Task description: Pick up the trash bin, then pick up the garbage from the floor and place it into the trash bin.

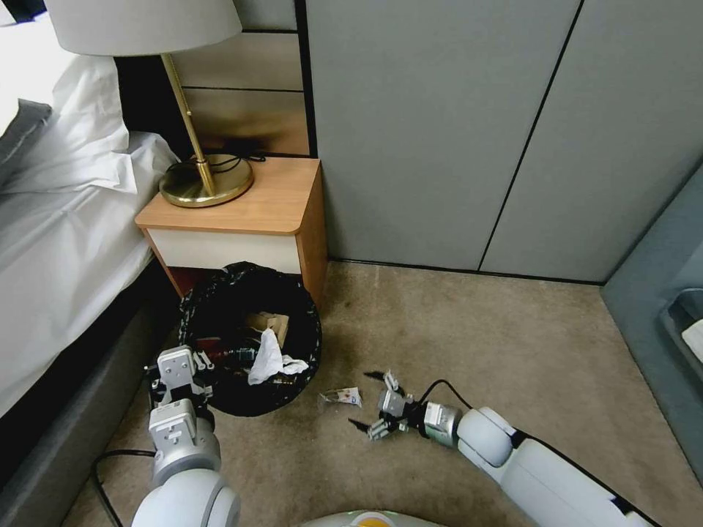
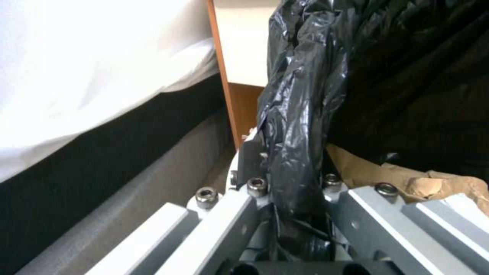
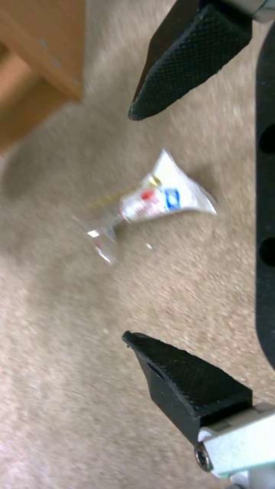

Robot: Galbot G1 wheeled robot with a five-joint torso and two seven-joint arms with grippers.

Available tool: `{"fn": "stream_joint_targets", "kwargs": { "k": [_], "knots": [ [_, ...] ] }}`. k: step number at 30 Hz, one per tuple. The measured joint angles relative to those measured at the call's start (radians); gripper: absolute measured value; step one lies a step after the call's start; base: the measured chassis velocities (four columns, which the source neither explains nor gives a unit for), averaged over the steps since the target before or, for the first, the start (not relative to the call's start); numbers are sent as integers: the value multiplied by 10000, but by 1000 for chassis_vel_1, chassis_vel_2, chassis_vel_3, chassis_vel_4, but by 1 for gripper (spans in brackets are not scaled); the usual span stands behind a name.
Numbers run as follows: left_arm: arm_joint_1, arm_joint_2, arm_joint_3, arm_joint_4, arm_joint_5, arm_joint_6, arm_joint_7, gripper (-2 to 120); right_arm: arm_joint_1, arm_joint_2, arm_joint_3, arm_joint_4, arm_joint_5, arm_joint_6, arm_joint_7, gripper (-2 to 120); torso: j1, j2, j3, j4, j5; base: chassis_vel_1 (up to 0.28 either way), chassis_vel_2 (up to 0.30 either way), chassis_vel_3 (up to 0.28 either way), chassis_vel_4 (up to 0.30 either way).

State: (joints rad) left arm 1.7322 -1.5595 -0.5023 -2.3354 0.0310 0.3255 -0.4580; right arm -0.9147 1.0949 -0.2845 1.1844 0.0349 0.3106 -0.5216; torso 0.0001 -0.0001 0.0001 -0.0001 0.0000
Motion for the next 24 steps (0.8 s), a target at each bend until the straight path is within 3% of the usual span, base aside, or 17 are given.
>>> {"fn": "stream_joint_targets", "kwargs": {
  "k": [7,24],
  "knots": [
    [113,-31,29,-25,93,-1,1,1,405,980,241,-1289,-290,322,-763,100,-1,1,0,1,-1,0,0,0,0],
    [429,-185,196,-41,264,-107,-79,1,1177,2395,794,-3943,-1260,974,-212,100,0,0,0,1,0,0,0,0,0]
  ]
}}
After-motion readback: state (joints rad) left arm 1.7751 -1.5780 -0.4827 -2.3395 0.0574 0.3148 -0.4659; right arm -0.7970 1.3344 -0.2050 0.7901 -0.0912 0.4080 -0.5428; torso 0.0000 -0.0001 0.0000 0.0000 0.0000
